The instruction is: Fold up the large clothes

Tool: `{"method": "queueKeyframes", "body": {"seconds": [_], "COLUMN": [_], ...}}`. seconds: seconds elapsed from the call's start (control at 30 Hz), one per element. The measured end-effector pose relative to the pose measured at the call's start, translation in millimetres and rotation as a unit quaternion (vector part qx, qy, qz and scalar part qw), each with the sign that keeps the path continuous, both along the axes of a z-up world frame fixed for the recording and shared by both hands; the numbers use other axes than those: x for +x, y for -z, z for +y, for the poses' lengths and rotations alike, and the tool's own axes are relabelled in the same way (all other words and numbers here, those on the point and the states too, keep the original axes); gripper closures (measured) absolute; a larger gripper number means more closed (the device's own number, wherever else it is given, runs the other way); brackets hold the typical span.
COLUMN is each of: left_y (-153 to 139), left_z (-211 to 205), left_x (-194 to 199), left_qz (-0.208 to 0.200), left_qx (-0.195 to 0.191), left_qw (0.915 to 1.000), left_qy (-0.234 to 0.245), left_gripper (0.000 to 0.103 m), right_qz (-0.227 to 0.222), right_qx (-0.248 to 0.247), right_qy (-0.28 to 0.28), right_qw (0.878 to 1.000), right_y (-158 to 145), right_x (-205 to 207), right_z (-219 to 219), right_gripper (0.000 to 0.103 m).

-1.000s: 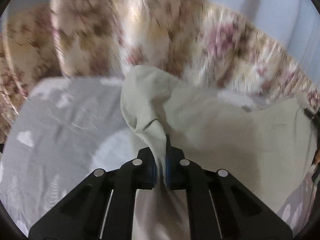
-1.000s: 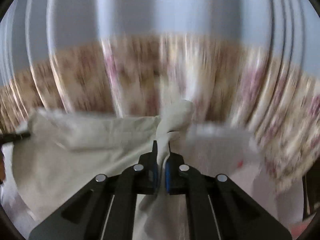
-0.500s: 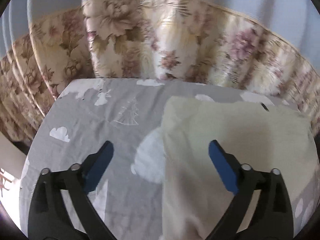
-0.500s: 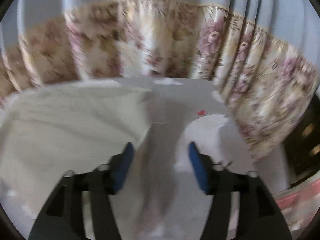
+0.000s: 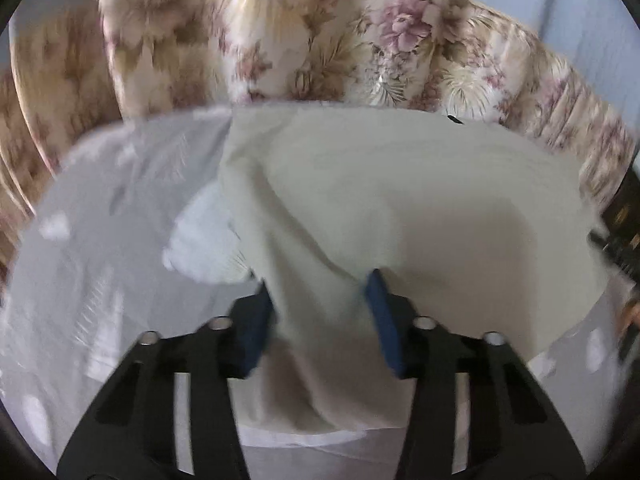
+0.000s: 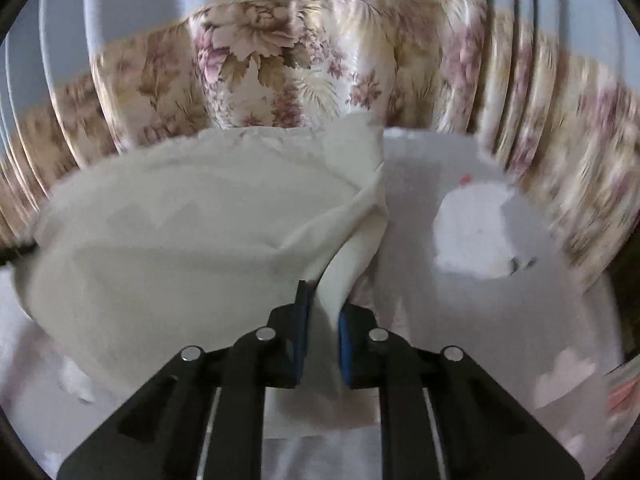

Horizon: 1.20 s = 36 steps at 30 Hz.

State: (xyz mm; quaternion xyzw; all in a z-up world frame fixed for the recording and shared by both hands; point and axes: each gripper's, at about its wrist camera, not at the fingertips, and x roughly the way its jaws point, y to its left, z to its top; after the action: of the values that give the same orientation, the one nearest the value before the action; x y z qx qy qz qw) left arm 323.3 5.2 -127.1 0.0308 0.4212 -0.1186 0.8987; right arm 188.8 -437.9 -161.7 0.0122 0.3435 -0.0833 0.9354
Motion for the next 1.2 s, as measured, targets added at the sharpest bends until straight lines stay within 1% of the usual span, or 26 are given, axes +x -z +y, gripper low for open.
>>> {"method": "queueKeyframes", "body": {"seconds": [0.03,0.07,0.1,0.13,0.17,0.2,0.23,0.27,0.3,0.33,0.37,0.4,0.47,0.5,0.53,0.57,0.6,0.63,0.7,0.77,0.87,0.97,1.03,1.07,1.13,1.2], "left_y": [1.0,4.0,7.1,9.6,7.6,3.0,-4.8,-21.2,-36.0,-51.1,-72.3,-85.2,-108.8,-119.3,-125.5,-128.8,-129.9,-128.9,-122.1,-111.4,-84.5,-45.5,-20.4,-6.7,2.7,9.6], "left_z": [1.8,7.0,14.2,21.4,26.1,30.8,34.7,39.6,40.1,38.6,31.5,24.0,4.0,-8.5,-18.8,-27.3,-38.8,-45.6,-56.3,-65.9,-79.7,-85.2,-85.6,-85.6,-86.9,-91.9], "left_x": [0.6,3.4,7.2,9.6,10.0,9.4,7.1,1.9,-1.8,-5.0,-7.9,-8.7,-6.1,-4.7,-3.2,-2.7,-1.1,-1.8,-1.6,1.3,16.5,40.4,50.7,55.9,57.3,57.1], "left_qz": [-0.003,0.002,0.005,0.004,0.001,0.002,0.001,-0.008,-0.019,-0.031,-0.046,-0.055,-0.072,-0.085,-0.091,-0.091,-0.088,-0.086,-0.076,-0.064,-0.068,-0.02,0.002,0.021,0.02,0.011], "left_qx": [0.003,-0.001,0.001,0.008,0.008,0.002,-0.008,-0.031,-0.049,-0.062,-0.066,-0.061,-0.046,-0.043,-0.042,-0.039,-0.041,-0.047,-0.063,-0.05,-0.019,-0.005,0.008,0.013,0.02,0.053], "left_qw": [1.0,1.0,0.9998,0.9994,0.9991,0.9989,0.9987,0.998,0.997,0.9961,0.9956,0.9957,0.9957,0.995,0.9946,0.9947,0.9949,0.995,0.9951,0.9966,0.9975,0.9997,0.9997,0.9994,0.9994,0.9983], "left_qy": [-0.001,-0.009,-0.022,-0.035,-0.042,-0.046,-0.051,-0.055,-0.057,-0.055,-0.048,-0.043,-0.034,-0.03,-0.027,-0.028,-0.028,-0.023,-0.011,-0.006,-0.01,-0.015,-0.022,-0.023,-0.02,-0.019], "left_gripper": [0.069,0.07,0.07,0.068,0.064,0.052,0.034,0.025,0.011,0.005,0.003,0.003,0.003,0.003,0.003,0.003,0.003,0.003,0.003,0.003,0.003,0.004,0.009,0.014,0.013,0.013], "right_qz": [0.007,0.018,0.027,0.033,0.015,-0.013,-0.042,-0.076,-0.097,-0.107,-0.107,-0.098,-0.027,0.005,0.026,0.028,0.016,-0.015,-0.108,-0.143,-0.143,-0.118,-0.064,-0.035,-0.019,-0.003], "right_qx": [-0.024,-0.035,-0.034,-0.006,0.011,0.027,0.046,0.071,0.087,0.09,0.083,0.069,0.028,0.005,-0.018,-0.016,0.0,0.026,0.098,0.117,0.035,0.061,0.064,0.065,0.098,0.115], "right_qy": [0.012,0.041,0.057,0.052,0.047,0.045,0.041,0.034,0.027,0.022,0.019,0.012,0.011,0.033,0.078,0.105,0.124,0.133,0.08,0.028,0.016,-0.026,-0.048,-0.05,-0.049,-0.049], "right_qw": [1.0,0.998,0.997,0.998,0.999,0.999,0.997,0.994,0.991,0.99,0.991,0.993,0.999,0.999,0.996,0.994,0.992,0.991,0.986,0.982,0.989,0.991,0.995,0.996,0.994,0.992], "right_y": [-0.3,1.7,4.3,6.0,-0.2,-11.7,-25.8,-46.4,-65.3,-84.4,-97.3,-108.8,-125.4,-126.9,-126.7,-125.8,-125.4,-125.0,-120.1,-111.6,-97.1,-72.3,-39.4,-23.3,-7.5,-5.0], "right_x": [-1.7,-2.5,-4.3,-8.6,-16.6,-27.2,-36.9,-46.8,-52.4,-53.7,-50.6,-45.4,-21.1,-9.6,-2.7,0.7,1.0,-1.4,-8.3,-6.9,12.2,34.2,53.5,60.6,67.3,69.1], "right_z": [-3.2,-14.5,-24.0,-36.7,-41.5,-46.5,-51.7,-57.9,-61.7,-62.5,-58.8,-53.0,-39.9,-35.1,-35.3,-38.5,-41.6,-43.5,-42.1,-32.0,-8.6,2.6,7.7,8.0,-0.9,-5.5], "right_gripper": [0.094,0.103,0.103,0.103,0.102,0.1,0.099,0.097,0.074,0.051,0.015,0.011,0.011,0.011,0.011,0.011,0.011,0.011,0.011,0.011,0.011,0.013,0.032,0.054,0.054,0.055]}}
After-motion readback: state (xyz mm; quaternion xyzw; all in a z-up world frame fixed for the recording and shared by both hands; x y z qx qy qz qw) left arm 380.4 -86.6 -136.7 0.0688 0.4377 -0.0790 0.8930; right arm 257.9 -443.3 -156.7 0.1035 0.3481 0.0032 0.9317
